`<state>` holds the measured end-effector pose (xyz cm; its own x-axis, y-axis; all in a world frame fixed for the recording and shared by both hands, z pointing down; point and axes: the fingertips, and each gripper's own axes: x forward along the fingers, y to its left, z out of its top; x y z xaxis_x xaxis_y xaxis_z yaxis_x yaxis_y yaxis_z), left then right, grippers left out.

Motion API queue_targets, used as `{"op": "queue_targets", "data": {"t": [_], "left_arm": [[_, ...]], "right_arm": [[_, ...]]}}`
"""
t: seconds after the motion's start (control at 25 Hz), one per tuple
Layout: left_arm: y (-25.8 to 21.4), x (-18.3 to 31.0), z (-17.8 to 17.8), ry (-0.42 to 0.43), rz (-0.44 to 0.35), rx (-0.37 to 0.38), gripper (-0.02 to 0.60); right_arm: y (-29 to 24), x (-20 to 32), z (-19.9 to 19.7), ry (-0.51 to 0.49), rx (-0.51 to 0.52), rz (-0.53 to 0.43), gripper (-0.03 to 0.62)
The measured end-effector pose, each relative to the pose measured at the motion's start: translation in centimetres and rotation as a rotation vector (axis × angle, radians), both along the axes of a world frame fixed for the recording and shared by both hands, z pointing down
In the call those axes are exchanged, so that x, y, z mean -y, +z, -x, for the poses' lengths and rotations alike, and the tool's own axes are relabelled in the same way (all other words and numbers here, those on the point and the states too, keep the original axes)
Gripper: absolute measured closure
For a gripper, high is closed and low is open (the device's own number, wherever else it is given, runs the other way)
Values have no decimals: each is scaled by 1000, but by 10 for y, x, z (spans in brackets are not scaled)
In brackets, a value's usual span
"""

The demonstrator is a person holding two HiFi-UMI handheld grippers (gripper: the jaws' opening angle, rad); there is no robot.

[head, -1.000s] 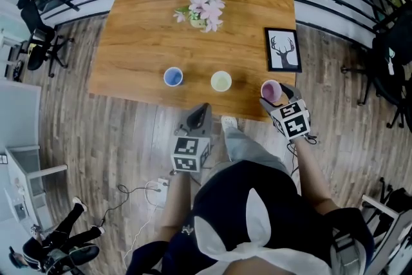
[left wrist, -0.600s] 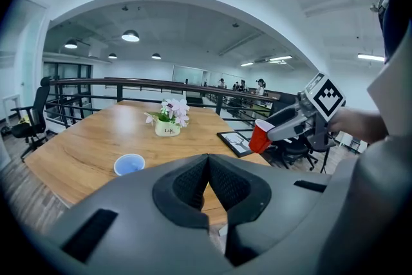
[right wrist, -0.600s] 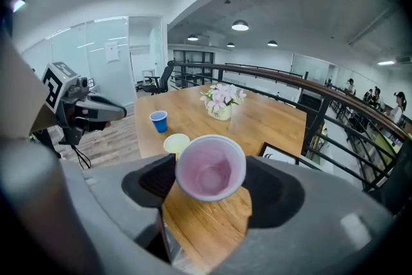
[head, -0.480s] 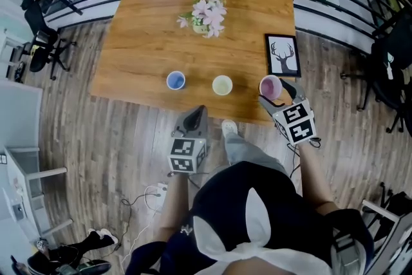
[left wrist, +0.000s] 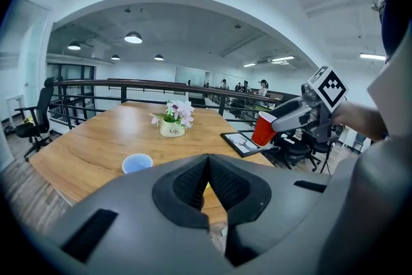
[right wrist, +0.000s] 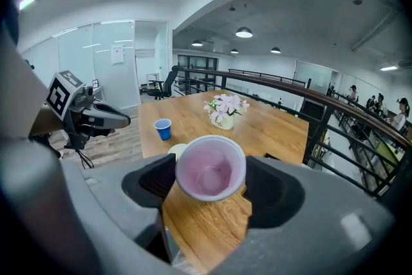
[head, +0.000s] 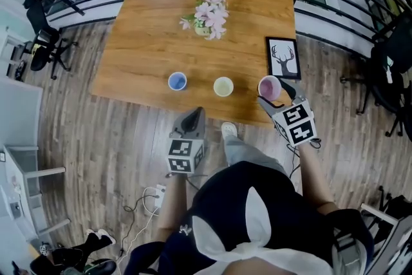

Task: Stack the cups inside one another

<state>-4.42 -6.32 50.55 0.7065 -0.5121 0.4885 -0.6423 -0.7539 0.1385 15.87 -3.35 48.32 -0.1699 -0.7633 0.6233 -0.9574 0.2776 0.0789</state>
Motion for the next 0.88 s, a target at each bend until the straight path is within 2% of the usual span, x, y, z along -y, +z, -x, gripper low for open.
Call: {"op": "queue_targets", "data": {"t": [0.88], "left_arm": [[0, 23, 25, -92, -2, -11, 565]], "right_arm": [[-7, 58, 73, -190, 23, -26, 258]]}}
